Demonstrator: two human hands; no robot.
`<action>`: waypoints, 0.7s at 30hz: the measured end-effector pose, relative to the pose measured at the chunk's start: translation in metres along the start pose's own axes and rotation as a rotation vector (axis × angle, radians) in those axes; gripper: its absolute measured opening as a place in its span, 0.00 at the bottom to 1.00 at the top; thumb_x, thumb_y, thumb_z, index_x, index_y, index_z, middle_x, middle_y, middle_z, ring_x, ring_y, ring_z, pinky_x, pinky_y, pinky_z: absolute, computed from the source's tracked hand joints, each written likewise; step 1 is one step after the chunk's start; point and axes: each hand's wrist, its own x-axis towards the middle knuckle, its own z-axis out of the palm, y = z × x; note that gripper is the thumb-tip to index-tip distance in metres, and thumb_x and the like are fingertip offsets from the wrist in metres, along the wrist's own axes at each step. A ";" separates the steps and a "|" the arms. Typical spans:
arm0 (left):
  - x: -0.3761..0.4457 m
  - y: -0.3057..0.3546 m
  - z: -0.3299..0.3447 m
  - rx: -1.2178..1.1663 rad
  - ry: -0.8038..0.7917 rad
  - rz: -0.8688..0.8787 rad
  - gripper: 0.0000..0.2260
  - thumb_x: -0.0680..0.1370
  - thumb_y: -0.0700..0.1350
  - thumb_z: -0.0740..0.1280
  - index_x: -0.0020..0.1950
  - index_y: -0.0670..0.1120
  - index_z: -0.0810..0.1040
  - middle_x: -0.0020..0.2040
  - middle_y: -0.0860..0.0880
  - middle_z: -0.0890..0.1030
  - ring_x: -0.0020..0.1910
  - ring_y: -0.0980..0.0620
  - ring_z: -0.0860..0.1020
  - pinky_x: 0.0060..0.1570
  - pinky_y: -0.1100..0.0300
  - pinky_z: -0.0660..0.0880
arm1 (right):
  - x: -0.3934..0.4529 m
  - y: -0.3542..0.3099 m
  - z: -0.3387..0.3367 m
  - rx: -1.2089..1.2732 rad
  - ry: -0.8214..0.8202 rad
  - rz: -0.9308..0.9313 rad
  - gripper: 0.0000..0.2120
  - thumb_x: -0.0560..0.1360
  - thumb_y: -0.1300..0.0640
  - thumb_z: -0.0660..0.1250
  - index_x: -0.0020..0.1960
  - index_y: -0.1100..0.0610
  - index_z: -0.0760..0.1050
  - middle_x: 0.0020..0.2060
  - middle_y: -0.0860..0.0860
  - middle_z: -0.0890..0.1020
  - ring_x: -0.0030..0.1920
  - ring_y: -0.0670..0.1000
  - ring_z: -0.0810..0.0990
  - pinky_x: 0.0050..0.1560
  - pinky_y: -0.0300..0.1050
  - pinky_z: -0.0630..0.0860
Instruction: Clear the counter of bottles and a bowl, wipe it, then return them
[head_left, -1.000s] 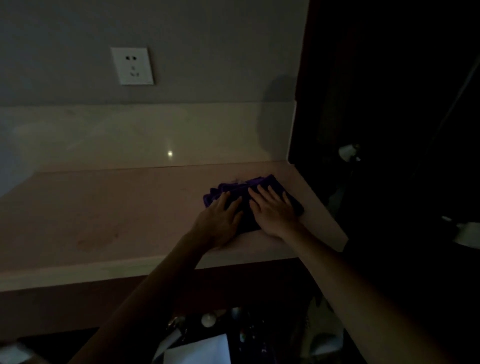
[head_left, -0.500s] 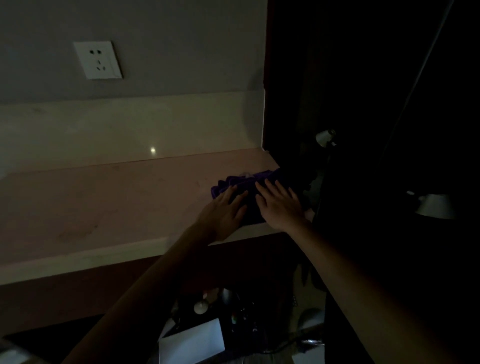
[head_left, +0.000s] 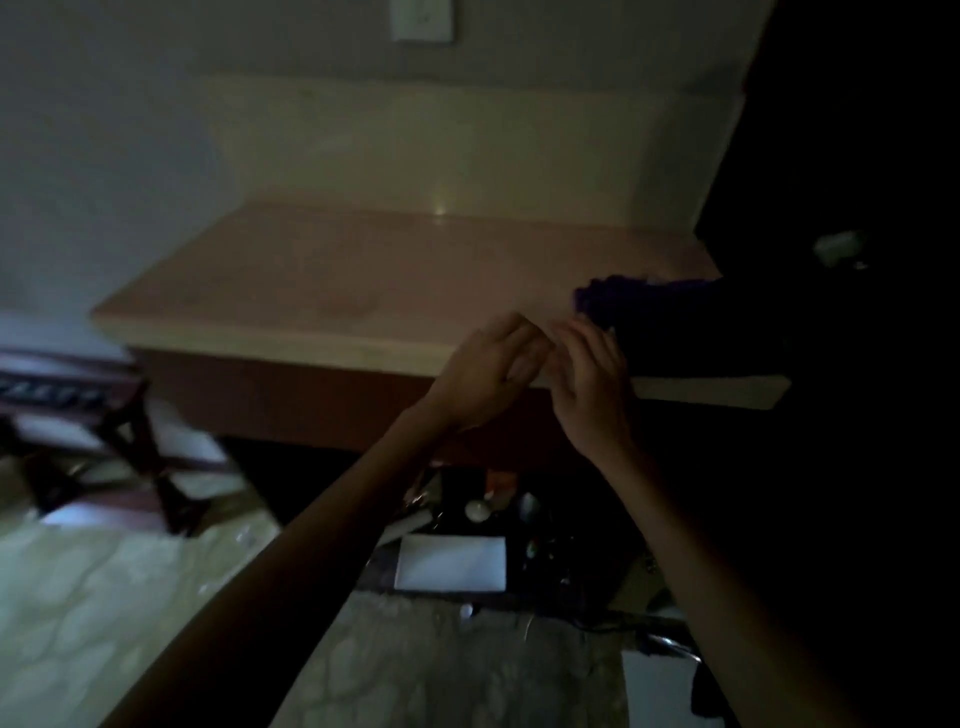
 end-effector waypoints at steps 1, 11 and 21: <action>-0.033 -0.010 -0.004 -0.042 0.082 -0.079 0.13 0.81 0.46 0.59 0.58 0.41 0.77 0.57 0.44 0.77 0.56 0.46 0.76 0.57 0.54 0.73 | -0.013 -0.024 0.020 0.108 0.031 -0.073 0.14 0.79 0.58 0.61 0.63 0.60 0.77 0.62 0.55 0.78 0.65 0.54 0.74 0.69 0.50 0.65; -0.482 -0.057 0.052 -0.497 0.177 -1.688 0.08 0.82 0.44 0.62 0.54 0.40 0.77 0.49 0.41 0.80 0.40 0.47 0.79 0.32 0.62 0.73 | -0.267 -0.091 0.194 0.401 -1.301 0.346 0.12 0.80 0.53 0.63 0.62 0.54 0.76 0.60 0.53 0.80 0.62 0.53 0.77 0.61 0.48 0.74; -0.707 0.029 0.062 -0.978 0.715 -2.305 0.09 0.82 0.42 0.62 0.48 0.37 0.76 0.44 0.38 0.77 0.40 0.41 0.76 0.41 0.52 0.74 | -0.355 -0.148 0.300 -0.095 -1.860 0.450 0.15 0.81 0.57 0.61 0.64 0.62 0.72 0.61 0.60 0.77 0.60 0.59 0.77 0.57 0.52 0.74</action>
